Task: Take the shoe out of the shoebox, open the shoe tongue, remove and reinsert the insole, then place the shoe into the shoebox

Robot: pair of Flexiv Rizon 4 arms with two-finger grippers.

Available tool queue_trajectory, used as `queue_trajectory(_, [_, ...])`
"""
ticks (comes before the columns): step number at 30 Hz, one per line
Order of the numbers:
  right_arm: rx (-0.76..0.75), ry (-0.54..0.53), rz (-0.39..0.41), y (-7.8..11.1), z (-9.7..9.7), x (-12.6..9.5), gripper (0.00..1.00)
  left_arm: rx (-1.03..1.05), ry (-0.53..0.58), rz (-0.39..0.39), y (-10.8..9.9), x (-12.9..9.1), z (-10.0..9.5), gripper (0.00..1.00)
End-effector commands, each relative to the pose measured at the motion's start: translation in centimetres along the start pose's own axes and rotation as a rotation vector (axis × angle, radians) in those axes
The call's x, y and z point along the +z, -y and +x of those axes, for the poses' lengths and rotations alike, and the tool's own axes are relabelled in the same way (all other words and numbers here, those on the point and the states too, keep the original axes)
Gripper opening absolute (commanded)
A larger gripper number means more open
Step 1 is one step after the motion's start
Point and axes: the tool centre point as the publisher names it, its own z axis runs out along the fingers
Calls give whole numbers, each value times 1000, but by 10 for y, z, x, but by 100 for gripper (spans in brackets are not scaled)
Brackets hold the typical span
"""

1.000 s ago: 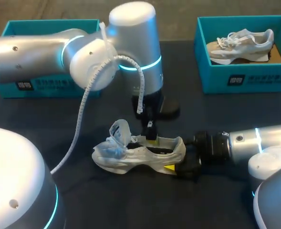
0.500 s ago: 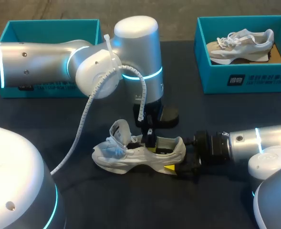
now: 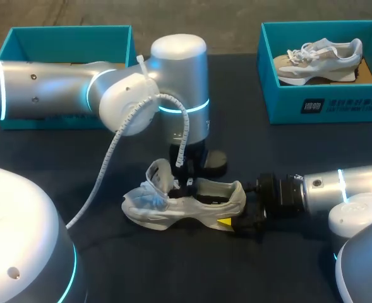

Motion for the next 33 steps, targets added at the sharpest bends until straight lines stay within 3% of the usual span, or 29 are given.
queue_trajectory(1, [1, 0, 6, -2, 1, 0, 0, 5, -4, 10, -7, 4, 3, 0])
queue_trajectory(14, [1, 0, 6, -2, 1, 0, 0, 17, -11, -28, 2, 25, 5, 0])
queue_trajectory(25, [1, 0, 6, -2, 1, 0, 0, -17, 99, -16, 4, 28, -1, 0])
queue_trajectory(27, [1, 0, 6, -2, 1, 0, 0, -18, 111, -3, 3, 24, -1, 15])
queue_trajectory(33, [1, 0, 6, -2, 1, 0, 0, -28, 144, -5, 1, 21, -7, 24])
